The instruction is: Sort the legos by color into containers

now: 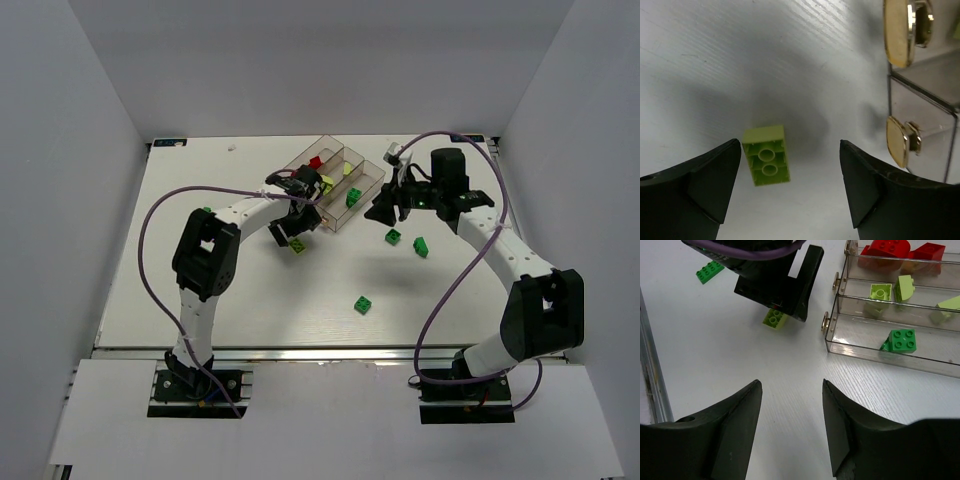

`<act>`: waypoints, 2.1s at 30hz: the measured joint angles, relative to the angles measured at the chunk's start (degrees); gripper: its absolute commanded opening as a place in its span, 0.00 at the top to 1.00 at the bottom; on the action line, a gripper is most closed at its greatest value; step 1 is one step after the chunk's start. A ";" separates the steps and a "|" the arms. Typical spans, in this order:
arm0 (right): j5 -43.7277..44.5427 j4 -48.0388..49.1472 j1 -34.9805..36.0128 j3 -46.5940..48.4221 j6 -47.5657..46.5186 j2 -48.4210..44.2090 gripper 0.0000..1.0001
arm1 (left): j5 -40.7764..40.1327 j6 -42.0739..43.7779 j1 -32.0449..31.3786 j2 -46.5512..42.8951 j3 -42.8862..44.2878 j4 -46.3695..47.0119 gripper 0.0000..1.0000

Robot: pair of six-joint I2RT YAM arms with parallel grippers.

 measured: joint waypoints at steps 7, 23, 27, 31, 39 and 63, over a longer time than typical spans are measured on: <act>-0.07 0.11 -1.44 -0.02 0.72 0.00 0.44 | -0.57 0.04 -0.09 2.23 0.46 -3.69 0.21; -0.46 1.05 -2.25 -0.02 1.49 0.00 0.47 | -0.72 0.76 -0.15 0.55 -0.90 -3.17 0.98; -0.52 1.03 -2.40 -0.02 1.49 0.00 0.48 | -0.79 4.11 -0.15 -2.73 -0.85 -2.12 1.00; -0.85 1.01 -2.58 -0.02 1.49 0.00 0.48 | -0.81 11.21 0.11 -6.88 1.07 2.45 1.00; -1.11 0.94 -2.62 -0.02 1.42 0.00 0.49 | 8.59 36.30 3.87 -3.89 14.03 15.93 1.00; -0.42 -0.85 -2.64 -0.02 -1.81 0.50 0.46 | 18.16 62.69 5.38 5.14 12.37 33.11 0.65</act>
